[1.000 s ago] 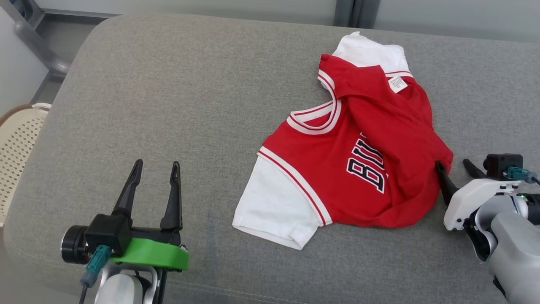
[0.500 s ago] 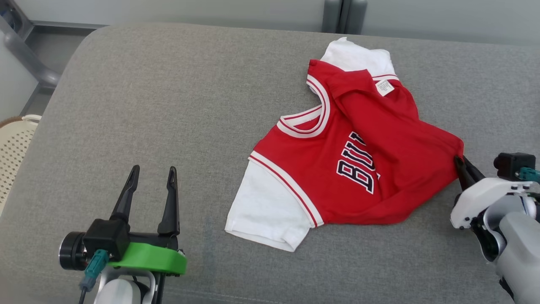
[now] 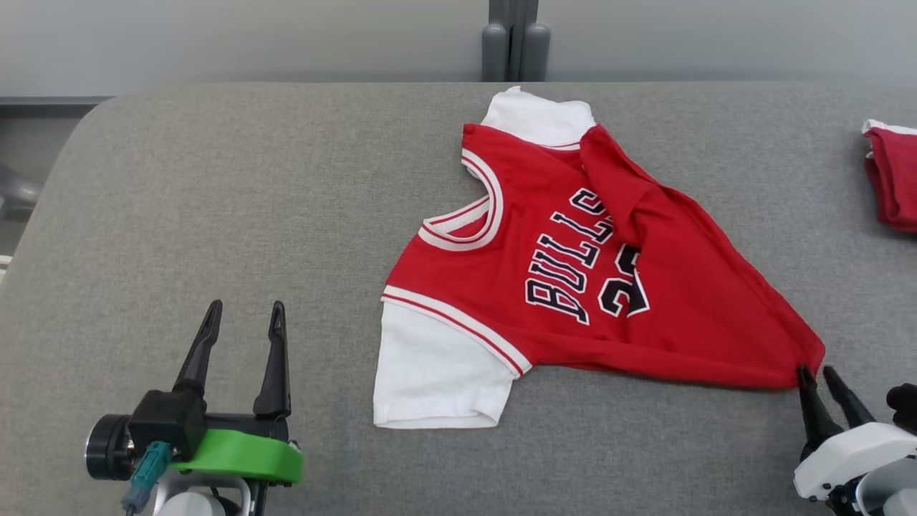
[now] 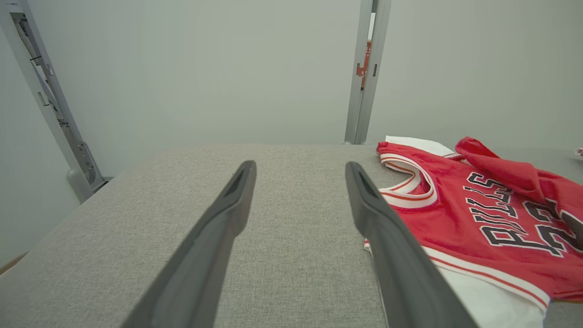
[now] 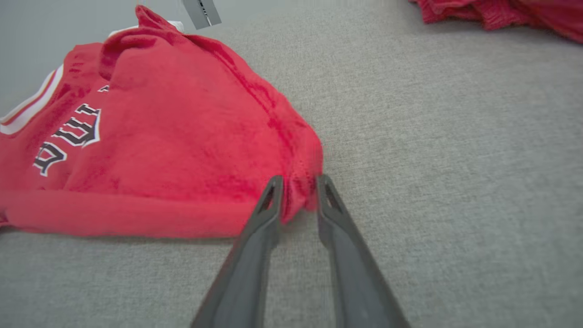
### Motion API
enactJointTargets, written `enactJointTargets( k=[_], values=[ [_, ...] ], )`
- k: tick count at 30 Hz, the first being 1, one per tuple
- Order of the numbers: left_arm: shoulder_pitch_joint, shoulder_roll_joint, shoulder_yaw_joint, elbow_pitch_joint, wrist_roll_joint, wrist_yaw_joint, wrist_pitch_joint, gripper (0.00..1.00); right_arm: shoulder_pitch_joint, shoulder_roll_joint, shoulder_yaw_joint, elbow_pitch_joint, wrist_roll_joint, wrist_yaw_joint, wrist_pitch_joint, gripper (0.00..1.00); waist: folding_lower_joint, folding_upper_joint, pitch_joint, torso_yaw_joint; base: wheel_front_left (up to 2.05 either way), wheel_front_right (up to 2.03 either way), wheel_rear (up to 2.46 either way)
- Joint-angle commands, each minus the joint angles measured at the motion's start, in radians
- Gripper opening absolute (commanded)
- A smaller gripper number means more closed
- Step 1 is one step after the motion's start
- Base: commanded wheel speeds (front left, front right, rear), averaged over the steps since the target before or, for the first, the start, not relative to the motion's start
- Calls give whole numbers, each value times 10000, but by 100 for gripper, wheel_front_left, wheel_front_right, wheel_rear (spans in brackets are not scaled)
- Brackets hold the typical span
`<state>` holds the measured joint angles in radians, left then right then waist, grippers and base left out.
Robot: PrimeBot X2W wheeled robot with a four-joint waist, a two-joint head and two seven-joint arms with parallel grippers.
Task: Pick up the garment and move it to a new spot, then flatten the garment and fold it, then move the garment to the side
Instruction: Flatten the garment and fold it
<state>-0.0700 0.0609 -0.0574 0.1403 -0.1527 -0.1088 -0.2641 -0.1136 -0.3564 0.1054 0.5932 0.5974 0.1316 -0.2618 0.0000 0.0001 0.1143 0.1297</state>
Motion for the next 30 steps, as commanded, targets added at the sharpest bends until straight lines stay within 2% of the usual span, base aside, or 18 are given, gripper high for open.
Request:
enactJointTargets(
  k=[1, 8, 17, 23, 30],
  values=[
    [130, 102, 59, -6, 124, -24, 0, 100, 172, 42, -225, -259, -182, -20, -20, 100, 0, -1, -115, -239, 0, 0, 0],
    [364, 288, 260, 6, 66, -22, 0, 100, 567, 345, -1119, -2228, -1459, -17, 66, 100, 0, -1, -571, -706, 0, 0, 0],
    [773, 438, 454, -56, -28, -4, 0, 100, 1177, 775, -1255, -4492, -2445, -17, 330, 100, 0, -1, -989, -1000, 0, 0, 0],
    [919, 515, 447, -59, -39, 1, 0, 100, 1775, 1092, -1356, -5445, -2794, -17, 482, 100, 0, -1, -1106, -1084, 0, 0, 0],
    [978, 635, 431, -13, -79, 36, 17, 100, 2330, 1446, -1277, -5954, -3050, -17, 536, 100, 0, -1, -1220, -1105, 0, 0, 0]
  ],
)
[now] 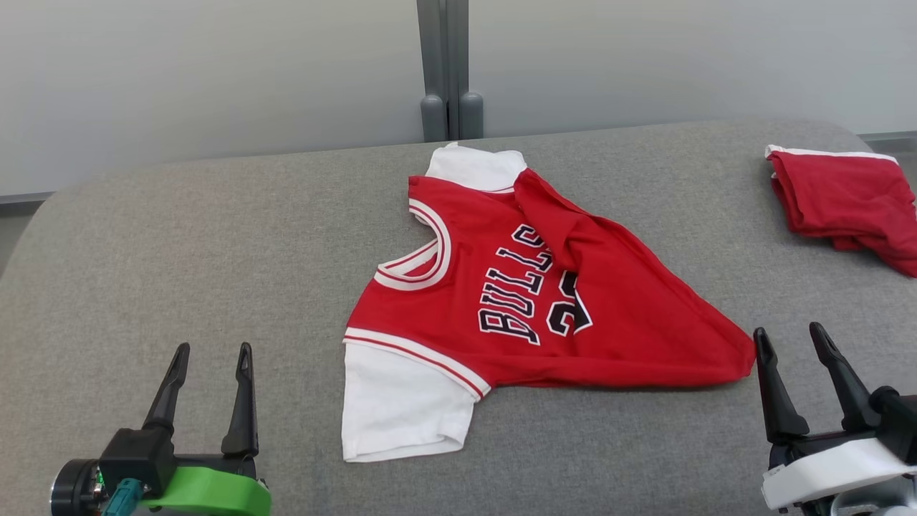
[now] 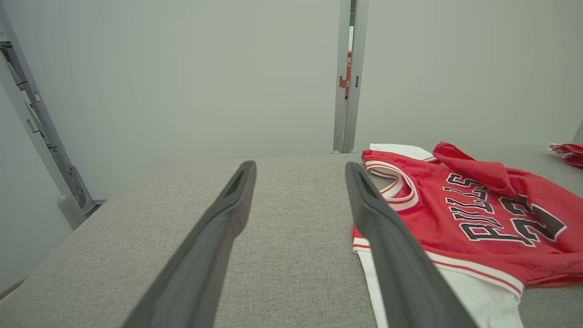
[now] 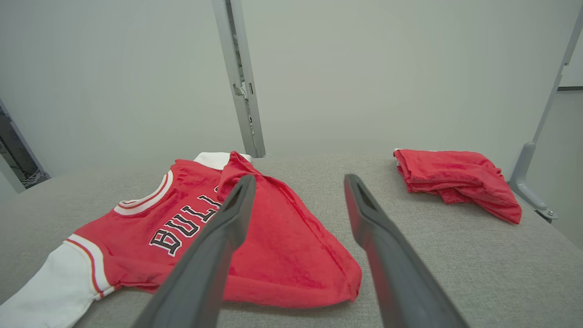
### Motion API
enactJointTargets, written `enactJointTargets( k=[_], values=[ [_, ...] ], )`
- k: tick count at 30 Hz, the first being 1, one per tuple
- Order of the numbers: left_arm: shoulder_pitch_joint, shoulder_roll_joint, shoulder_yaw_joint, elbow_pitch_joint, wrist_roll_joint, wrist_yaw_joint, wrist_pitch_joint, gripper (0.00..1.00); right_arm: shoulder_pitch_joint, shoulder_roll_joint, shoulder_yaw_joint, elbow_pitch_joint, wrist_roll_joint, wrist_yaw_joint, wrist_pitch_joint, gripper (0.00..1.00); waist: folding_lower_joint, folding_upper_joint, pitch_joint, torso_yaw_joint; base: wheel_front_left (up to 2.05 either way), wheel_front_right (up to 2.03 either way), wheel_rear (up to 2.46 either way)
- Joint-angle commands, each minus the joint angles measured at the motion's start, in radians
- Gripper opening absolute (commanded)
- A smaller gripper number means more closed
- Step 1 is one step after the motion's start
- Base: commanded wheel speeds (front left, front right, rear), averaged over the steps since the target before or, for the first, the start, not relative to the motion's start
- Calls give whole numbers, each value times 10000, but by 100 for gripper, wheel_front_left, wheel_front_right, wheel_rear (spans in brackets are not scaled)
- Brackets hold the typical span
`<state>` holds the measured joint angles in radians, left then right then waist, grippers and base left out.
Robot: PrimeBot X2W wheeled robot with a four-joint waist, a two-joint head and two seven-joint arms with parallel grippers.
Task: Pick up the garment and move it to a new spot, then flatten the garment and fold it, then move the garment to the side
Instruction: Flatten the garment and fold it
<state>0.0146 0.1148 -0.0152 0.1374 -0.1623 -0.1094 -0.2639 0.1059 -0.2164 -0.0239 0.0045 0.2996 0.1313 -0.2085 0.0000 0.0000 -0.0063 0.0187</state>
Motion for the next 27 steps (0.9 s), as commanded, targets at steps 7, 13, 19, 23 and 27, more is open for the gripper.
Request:
enactJointTargets(
  k=[7, 13, 19, 23, 27],
  values=[
    [164, 167, -5, -96, -110, 57, 143, 100, 352, 302, 8, -301, -244, -13, 13, 100, 0, 0, -142, 87, 0, 0, 0],
    [222, 222, -56, -229, -195, 46, 262, 100, 339, 290, 34, -320, -339, -13, 34, 100, 0, 0, -191, 166, 0, 0, 0],
    [300, 285, -96, -343, -271, 46, 365, 100, 345, 326, -18, -320, -340, -13, 8, 100, 0, 0, -213, 257, 0, 0, 0],
    [346, 348, -106, -437, -329, 63, 413, 100, 355, 281, -81, -217, -243, -13, -48, 100, 0, 0, -244, 316, 0, 0, 0],
    [361, 374, -129, -501, -375, 91, 469, 100, 331, 267, -91, -120, -274, -13, -93, 100, 0, 0, -269, 364, 0, 0, 0]
  ],
)
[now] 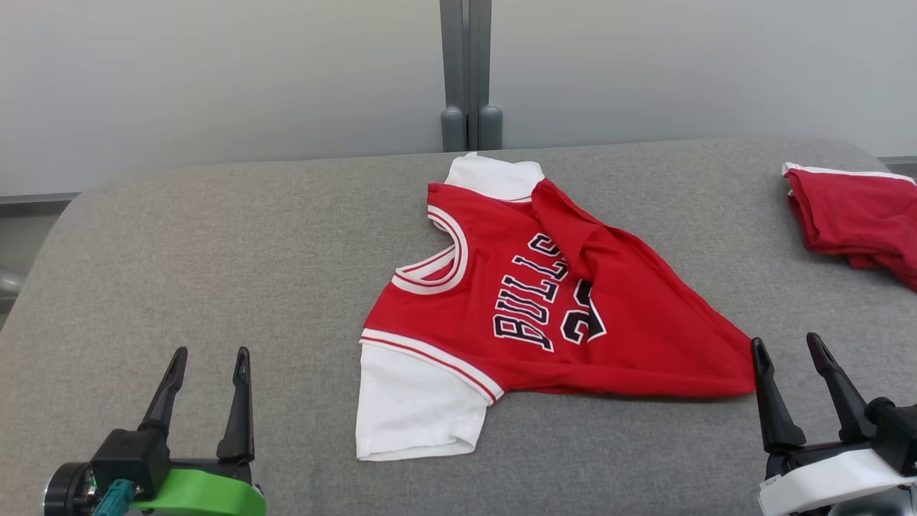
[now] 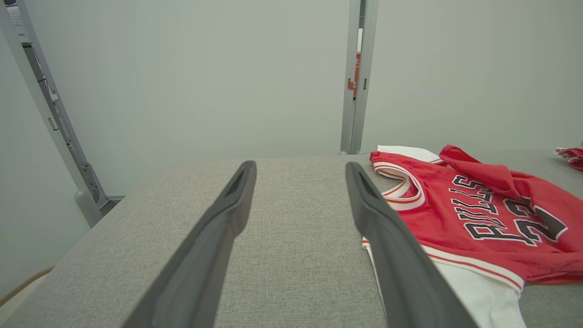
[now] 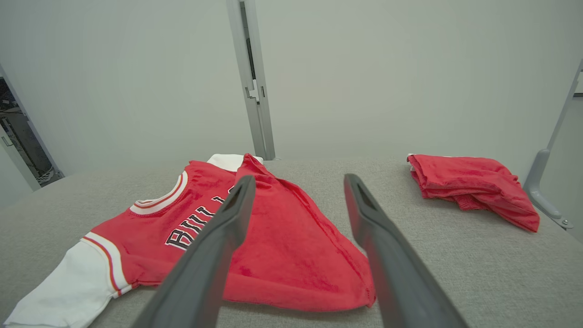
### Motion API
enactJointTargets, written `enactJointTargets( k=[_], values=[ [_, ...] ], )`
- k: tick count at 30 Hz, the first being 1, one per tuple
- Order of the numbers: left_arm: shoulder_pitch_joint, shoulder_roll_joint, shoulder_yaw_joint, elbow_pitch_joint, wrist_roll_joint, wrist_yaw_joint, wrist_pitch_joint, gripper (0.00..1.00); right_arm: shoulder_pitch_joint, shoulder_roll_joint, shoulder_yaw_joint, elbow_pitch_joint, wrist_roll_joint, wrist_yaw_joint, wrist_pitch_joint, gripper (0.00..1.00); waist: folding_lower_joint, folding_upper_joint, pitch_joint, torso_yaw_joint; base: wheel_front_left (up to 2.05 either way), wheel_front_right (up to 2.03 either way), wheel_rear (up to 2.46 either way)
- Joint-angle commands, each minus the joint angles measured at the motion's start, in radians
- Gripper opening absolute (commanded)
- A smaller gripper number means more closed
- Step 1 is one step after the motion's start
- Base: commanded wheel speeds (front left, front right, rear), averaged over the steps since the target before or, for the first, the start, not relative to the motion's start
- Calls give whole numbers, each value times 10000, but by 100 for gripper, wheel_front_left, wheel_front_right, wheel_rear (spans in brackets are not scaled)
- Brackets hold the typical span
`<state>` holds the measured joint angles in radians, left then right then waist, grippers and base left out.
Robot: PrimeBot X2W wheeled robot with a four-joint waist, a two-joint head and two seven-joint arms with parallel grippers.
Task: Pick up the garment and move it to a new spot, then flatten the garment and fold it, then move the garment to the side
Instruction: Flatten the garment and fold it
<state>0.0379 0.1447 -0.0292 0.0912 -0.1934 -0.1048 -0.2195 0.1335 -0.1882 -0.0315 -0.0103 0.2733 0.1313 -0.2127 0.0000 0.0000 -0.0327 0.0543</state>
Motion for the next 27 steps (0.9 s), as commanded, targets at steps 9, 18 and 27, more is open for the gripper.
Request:
enactJointTargets(
  k=[9, 18, 27],
  values=[
    [206, 115, -82, -99, -248, 23, 128, 100, -78, 94, 149, 142, -1, -13, -58, 100, 0, 0, -106, 87, 0, 0, 0],
    [219, 167, -138, -153, -311, 61, 200, 100, -77, 95, 214, 192, -46, -13, 45, 100, 0, 0, -139, 172, 0, 0, 0],
    [272, 248, -160, -166, -376, 120, 209, 100, -127, 39, 294, 284, 32, -13, 2, 100, 0, 0, -192, 171, 0, 0, 0]
  ],
)
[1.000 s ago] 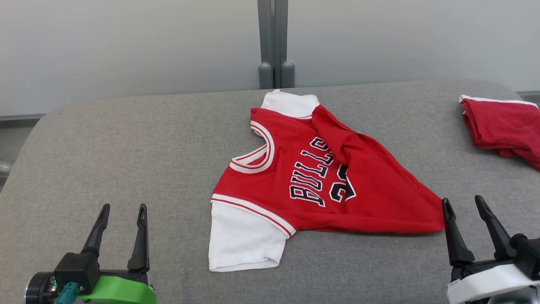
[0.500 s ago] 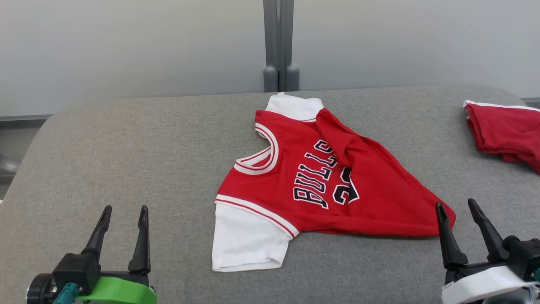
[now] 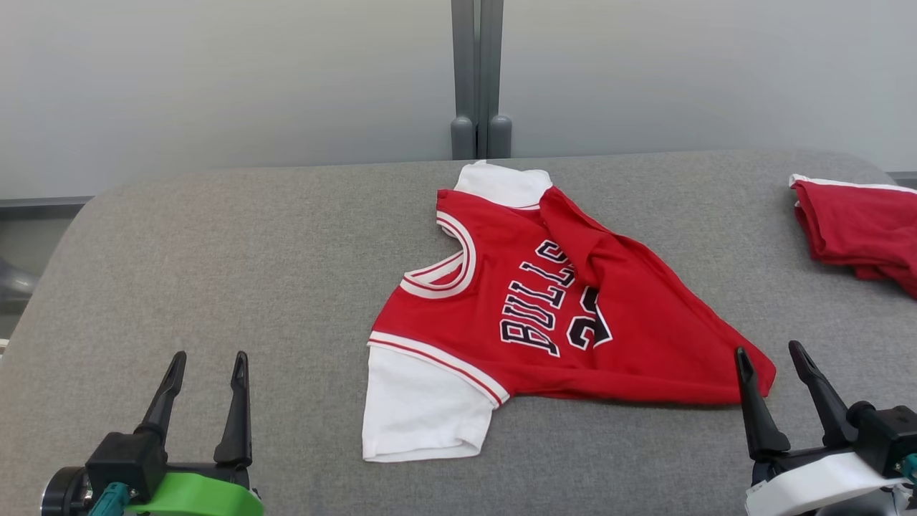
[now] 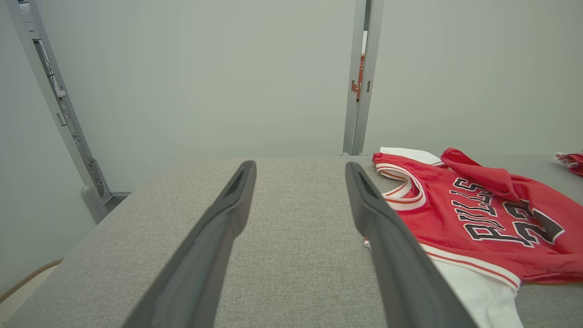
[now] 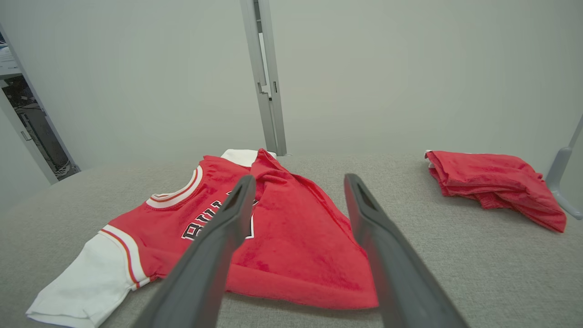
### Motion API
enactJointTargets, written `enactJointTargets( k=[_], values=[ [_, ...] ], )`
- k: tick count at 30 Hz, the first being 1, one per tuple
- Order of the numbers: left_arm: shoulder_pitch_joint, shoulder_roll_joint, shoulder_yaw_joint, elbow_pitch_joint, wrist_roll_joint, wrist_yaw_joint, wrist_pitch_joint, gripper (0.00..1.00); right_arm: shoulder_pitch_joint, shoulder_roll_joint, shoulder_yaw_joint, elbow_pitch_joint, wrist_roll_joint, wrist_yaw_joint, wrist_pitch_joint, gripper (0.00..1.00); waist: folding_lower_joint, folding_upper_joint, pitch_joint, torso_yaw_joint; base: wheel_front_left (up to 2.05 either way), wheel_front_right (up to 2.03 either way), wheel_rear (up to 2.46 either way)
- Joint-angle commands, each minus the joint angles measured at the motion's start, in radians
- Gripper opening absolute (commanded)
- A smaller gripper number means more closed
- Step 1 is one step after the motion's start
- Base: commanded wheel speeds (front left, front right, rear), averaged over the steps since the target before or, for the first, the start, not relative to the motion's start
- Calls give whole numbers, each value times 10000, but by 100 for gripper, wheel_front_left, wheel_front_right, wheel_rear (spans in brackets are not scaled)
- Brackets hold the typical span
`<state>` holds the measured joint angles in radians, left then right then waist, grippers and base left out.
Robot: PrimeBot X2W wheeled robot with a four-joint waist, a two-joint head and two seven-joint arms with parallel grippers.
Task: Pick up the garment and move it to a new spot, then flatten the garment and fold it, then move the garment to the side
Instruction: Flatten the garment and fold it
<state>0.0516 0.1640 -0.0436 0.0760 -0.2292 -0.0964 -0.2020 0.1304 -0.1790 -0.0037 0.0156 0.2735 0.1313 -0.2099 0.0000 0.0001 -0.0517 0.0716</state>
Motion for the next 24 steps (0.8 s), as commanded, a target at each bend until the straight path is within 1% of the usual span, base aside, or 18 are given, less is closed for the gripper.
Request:
enactJointTargets(
  k=[1, 8, 13, 16, 20, 24],
  values=[
    [143, 65, -18, -17, -27, 49, 33, 100, -100, -53, 27, 37, 35, -13, -24, 100, 0, -1, -8, -6, 0, 0, 0],
    [158, 85, -92, -33, -22, 96, 45, 100, -167, -72, 18, 118, 53, -14, -30, 100, 0, -1, 9, -45, 0, 0, 0],
    [-218, 10, -387, 47, 54, 30, 74, 100, -503, -49, -158, 271, 21, -14, 76, 100, 0, -1, 77, -80, 0, 0, 0],
    [-440, -71, -637, 175, 40, -21, 152, 100, -820, -144, -201, 449, -84, -14, 187, 100, 0, -1, 148, -108, 0, 0, 0],
    [-733, -142, -1003, 618, 9, -99, 166, 100, -1358, -209, -212, 918, -90, -14, 275, 100, 0, -1, 312, -196, 0, 0, 0],
    [-941, -241, -1380, 1316, -50, -175, 52, 100, -1817, -434, -181, 1779, -169, -14, 254, 100, 0, -1, 506, -260, 0, 0, 0]
  ],
)
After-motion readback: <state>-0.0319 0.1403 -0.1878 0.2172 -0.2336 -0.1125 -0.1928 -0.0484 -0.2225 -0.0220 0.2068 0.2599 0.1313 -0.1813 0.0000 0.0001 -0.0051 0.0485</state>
